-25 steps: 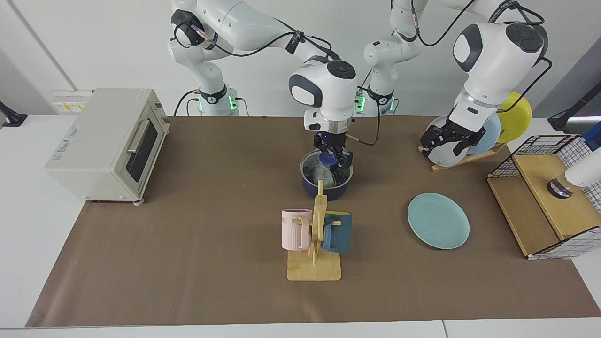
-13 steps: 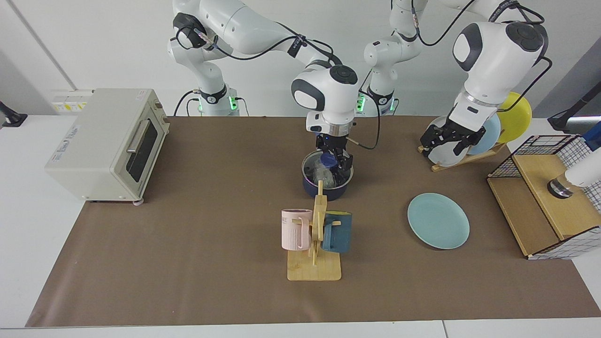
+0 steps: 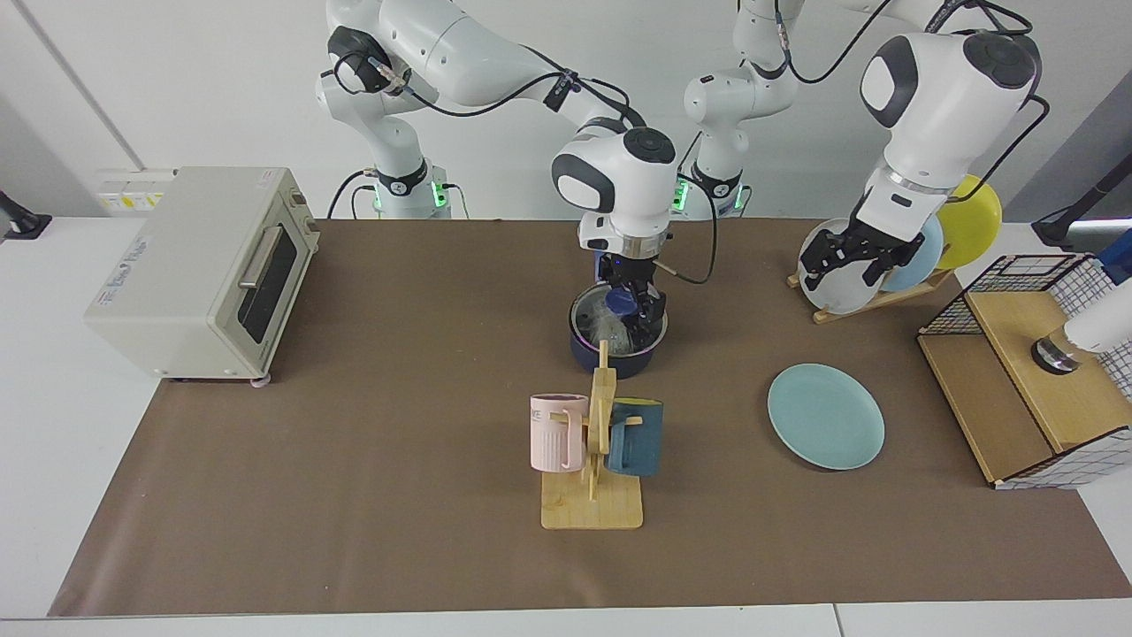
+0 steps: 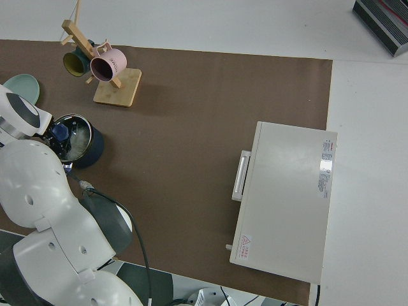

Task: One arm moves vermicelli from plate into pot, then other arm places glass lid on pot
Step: 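Lower the glass lid onto the saucepan with the right gripper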

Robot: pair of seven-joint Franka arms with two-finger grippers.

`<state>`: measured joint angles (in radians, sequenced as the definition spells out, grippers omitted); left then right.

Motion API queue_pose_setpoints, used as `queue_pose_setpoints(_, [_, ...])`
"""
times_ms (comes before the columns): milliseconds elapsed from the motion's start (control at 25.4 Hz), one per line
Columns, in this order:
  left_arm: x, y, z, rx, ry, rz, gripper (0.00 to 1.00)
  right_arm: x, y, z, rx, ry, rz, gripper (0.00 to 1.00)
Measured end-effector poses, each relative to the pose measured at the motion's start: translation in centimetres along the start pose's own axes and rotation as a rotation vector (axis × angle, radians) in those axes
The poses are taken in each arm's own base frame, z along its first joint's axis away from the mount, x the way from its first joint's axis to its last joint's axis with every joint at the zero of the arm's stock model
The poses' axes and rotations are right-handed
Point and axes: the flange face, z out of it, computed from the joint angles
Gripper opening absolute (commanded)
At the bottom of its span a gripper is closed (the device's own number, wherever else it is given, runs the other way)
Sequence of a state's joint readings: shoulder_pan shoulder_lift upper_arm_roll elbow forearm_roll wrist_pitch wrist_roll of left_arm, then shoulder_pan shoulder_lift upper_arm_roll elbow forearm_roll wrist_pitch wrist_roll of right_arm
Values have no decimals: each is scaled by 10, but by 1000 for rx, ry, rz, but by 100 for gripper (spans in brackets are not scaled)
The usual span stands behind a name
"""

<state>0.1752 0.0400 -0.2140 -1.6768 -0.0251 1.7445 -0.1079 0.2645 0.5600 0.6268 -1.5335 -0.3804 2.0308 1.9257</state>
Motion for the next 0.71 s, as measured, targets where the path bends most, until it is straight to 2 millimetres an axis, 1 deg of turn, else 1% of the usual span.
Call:
queue_pose_setpoints(158, [-1,-9,-4,4,2,-15,100,1,0,1,-2,0,4,0])
queue_pose_setpoints(710, [-2,-10,-6,5,3,-17,100,10,-1,4,-17,-49,54,0])
